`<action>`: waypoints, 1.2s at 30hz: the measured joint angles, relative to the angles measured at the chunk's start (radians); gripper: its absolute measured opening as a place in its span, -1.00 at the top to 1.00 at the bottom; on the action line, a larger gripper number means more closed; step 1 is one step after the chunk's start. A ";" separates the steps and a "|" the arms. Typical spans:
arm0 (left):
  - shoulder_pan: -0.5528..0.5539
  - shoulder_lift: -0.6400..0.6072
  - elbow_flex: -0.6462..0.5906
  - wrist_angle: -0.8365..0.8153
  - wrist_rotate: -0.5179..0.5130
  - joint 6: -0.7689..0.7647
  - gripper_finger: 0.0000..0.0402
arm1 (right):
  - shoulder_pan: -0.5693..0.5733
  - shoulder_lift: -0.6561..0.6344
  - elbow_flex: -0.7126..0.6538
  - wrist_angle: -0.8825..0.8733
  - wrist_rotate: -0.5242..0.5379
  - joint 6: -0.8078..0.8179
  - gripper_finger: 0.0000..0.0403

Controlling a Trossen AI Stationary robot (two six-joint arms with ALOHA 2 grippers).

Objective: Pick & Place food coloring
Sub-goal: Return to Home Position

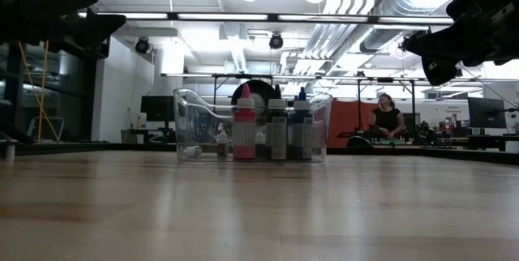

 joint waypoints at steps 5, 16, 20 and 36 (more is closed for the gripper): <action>0.000 -0.020 -0.006 0.005 0.002 -0.003 -0.19 | 0.000 0.000 0.000 0.000 0.000 0.000 1.00; 0.001 -0.020 -0.008 -0.096 -0.053 0.120 -0.19 | 0.000 0.000 0.000 0.000 0.000 0.000 1.00; 0.002 -0.020 -0.009 -0.099 -0.083 0.171 -0.19 | 0.000 0.000 0.000 0.000 0.000 0.000 1.00; 0.109 0.021 -0.011 -0.102 -0.067 0.208 -0.19 | 0.000 0.000 0.000 0.000 0.000 0.000 1.00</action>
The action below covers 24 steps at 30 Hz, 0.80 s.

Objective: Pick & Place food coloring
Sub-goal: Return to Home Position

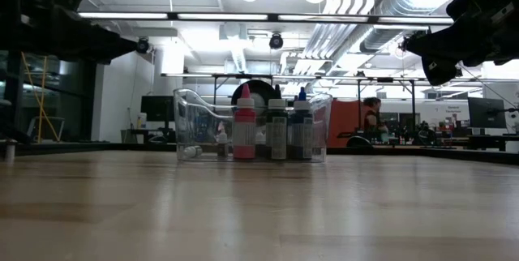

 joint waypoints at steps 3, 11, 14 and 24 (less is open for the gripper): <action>-0.014 0.003 0.000 0.000 0.001 0.000 -0.19 | 0.000 0.000 0.000 0.000 0.000 0.000 1.00; -0.017 0.003 -0.001 -0.001 -0.001 0.000 -0.19 | 0.000 0.000 0.000 0.000 0.000 0.000 1.00; -0.017 0.003 -0.001 -0.001 -0.002 0.000 -0.19 | 0.000 0.000 0.000 0.000 0.000 0.000 1.00; -0.017 0.002 -0.001 -0.001 -0.004 -0.001 -0.19 | 0.000 0.000 0.000 0.000 0.000 0.000 1.00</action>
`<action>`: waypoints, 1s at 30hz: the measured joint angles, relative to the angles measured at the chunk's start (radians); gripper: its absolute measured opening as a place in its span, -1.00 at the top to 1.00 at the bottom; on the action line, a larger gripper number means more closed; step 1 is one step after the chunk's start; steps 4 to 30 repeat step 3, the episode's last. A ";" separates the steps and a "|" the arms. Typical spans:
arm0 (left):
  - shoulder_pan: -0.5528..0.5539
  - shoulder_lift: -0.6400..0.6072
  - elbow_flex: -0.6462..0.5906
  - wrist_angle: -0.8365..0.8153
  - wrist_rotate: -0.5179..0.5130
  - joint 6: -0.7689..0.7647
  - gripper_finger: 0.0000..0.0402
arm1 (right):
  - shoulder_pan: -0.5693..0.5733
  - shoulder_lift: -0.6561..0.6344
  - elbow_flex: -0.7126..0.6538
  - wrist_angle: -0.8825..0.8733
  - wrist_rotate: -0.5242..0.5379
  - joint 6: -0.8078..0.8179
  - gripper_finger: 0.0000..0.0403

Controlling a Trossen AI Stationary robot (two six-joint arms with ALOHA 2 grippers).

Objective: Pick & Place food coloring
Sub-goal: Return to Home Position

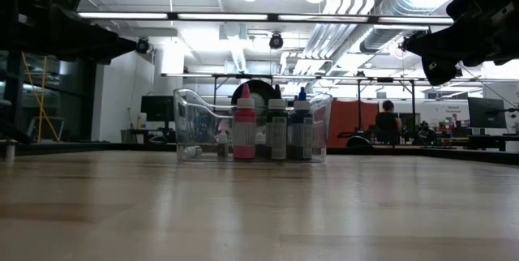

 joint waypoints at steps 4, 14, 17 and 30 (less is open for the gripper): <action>0.000 0.000 0.000 0.000 0.000 0.000 -0.19 | 0.000 0.000 0.000 0.000 0.000 0.000 1.00; 0.000 0.000 0.000 0.000 0.000 0.000 -0.19 | 0.000 0.000 0.000 0.000 0.000 0.000 1.00; 0.000 0.000 0.000 0.000 0.000 0.000 -0.19 | 0.000 0.000 0.000 0.000 0.000 0.000 1.00; 0.000 0.000 0.000 0.000 0.000 0.000 -0.19 | 0.000 0.000 0.000 0.000 0.000 0.000 1.00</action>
